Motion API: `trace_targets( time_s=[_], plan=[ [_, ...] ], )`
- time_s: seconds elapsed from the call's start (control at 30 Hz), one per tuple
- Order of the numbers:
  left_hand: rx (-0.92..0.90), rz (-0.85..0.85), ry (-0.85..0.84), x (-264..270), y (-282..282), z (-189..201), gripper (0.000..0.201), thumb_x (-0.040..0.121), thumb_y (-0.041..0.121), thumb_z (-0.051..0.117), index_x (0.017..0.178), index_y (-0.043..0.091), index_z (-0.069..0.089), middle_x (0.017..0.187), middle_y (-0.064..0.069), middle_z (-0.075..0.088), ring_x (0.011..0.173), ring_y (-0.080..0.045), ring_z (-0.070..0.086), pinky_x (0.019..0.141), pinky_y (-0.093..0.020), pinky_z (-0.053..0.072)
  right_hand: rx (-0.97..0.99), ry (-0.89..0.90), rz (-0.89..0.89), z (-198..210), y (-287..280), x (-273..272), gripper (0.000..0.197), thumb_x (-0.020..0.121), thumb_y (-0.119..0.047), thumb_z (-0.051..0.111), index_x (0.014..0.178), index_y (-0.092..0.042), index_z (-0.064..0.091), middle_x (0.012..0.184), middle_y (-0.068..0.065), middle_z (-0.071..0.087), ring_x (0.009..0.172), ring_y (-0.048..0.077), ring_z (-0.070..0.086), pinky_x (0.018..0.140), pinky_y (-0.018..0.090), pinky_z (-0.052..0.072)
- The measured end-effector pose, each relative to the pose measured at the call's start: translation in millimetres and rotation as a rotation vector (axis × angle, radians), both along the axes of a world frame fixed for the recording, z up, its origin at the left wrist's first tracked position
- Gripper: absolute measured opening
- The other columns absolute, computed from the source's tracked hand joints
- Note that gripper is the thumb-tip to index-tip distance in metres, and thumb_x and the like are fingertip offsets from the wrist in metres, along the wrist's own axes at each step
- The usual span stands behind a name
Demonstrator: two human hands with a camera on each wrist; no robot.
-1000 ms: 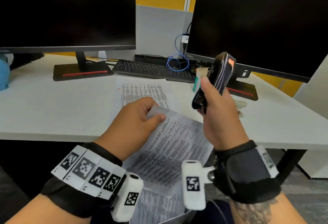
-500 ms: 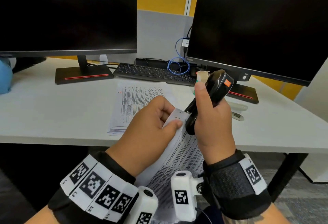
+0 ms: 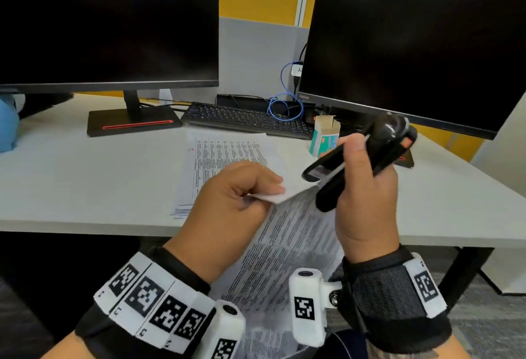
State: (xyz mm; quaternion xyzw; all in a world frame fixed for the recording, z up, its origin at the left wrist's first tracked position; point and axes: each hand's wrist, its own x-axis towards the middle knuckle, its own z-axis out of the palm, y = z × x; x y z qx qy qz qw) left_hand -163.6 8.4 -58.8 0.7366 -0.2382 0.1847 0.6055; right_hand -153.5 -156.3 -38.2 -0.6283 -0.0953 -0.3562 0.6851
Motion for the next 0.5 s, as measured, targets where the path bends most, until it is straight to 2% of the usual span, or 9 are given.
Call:
trace_targets(
  time_s=[0.07, 0.1, 0.2, 0.3, 0.37, 0.43, 0.5],
  plan=[
    [-0.028, -0.034, -0.067, 0.6, 3.9, 0.9, 0.036, 0.073, -0.01, 0.071, 0.063, 0.024, 0.067, 0.098, 0.009, 0.067, 0.088, -0.011, 0.069, 0.079, -0.021, 0.053, 0.003, -0.069, -0.052, -0.5, -4.5, -4.6, 0.035, 0.079, -0.056, 0.053, 0.078, -0.022, 0.062, 0.071, -0.011, 0.065, 0.075, 0.005, 0.064, 0.071, 0.021, 0.049],
    [-0.044, -0.062, -0.089, 1.2, 5.4, 0.8, 0.032, 0.071, -0.009, 0.072, 0.061, 0.021, 0.066, 0.1, 0.007, 0.066, 0.087, -0.01, 0.07, 0.077, -0.019, 0.053, -0.01, -0.097, -0.075, -1.8, -5.7, -6.6, 0.031, 0.08, -0.053, 0.051, 0.079, -0.023, 0.061, 0.07, -0.016, 0.066, 0.073, -0.001, 0.063, 0.07, 0.017, 0.048],
    [-0.05, -0.103, -0.136, 2.6, 7.9, 2.9, 0.023, 0.07, -0.004, 0.07, 0.059, 0.015, 0.064, 0.102, 0.006, 0.066, 0.084, -0.009, 0.071, 0.075, -0.017, 0.052, -0.041, -0.132, -0.111, -6.8, -8.0, -11.2, 0.027, 0.081, -0.052, 0.053, 0.083, -0.026, 0.059, 0.071, -0.027, 0.065, 0.075, -0.009, 0.061, 0.07, 0.009, 0.045],
    [-0.042, -0.114, -0.144, 2.9, 8.2, 3.1, 0.023, 0.07, -0.005, 0.069, 0.058, 0.015, 0.064, 0.102, 0.006, 0.066, 0.085, -0.008, 0.071, 0.076, -0.018, 0.053, -0.045, -0.132, -0.107, -10.6, -8.7, -10.1, 0.038, 0.079, -0.061, 0.058, 0.092, -0.025, 0.061, 0.078, -0.026, 0.068, 0.082, -0.008, 0.063, 0.072, 0.009, 0.047],
    [-0.07, -0.116, -0.118, 2.9, 8.5, 2.0, 0.026, 0.069, -0.003, 0.069, 0.057, 0.019, 0.065, 0.099, 0.009, 0.068, 0.086, -0.01, 0.071, 0.077, -0.02, 0.053, -0.046, -0.136, -0.097, -10.5, -8.2, -10.1, 0.044, 0.079, -0.065, 0.059, 0.094, -0.024, 0.061, 0.08, -0.024, 0.069, 0.084, -0.005, 0.064, 0.073, 0.01, 0.047],
    [-0.1, -0.096, -0.08, 1.9, 7.6, 3.3, 0.027, 0.07, 0.0, 0.07, 0.061, 0.025, 0.068, 0.093, 0.008, 0.071, 0.087, -0.013, 0.07, 0.077, -0.024, 0.054, -0.048, -0.136, -0.08, -9.7, -8.0, -10.1, 0.04, 0.08, -0.06, 0.058, 0.094, -0.022, 0.062, 0.08, -0.02, 0.069, 0.085, 0.0, 0.065, 0.074, 0.013, 0.048],
    [-0.121, -0.075, -0.014, 1.5, 5.6, 6.0, 0.025, 0.074, 0.003, 0.072, 0.075, 0.028, 0.069, 0.084, 0.002, 0.071, 0.082, -0.015, 0.069, 0.075, -0.03, 0.056, -0.055, -0.123, -0.07, -7.3, -6.6, -10.1, 0.036, 0.081, -0.053, 0.053, 0.091, -0.021, 0.062, 0.077, -0.016, 0.068, 0.083, 0.002, 0.065, 0.074, 0.015, 0.048]
  ],
)
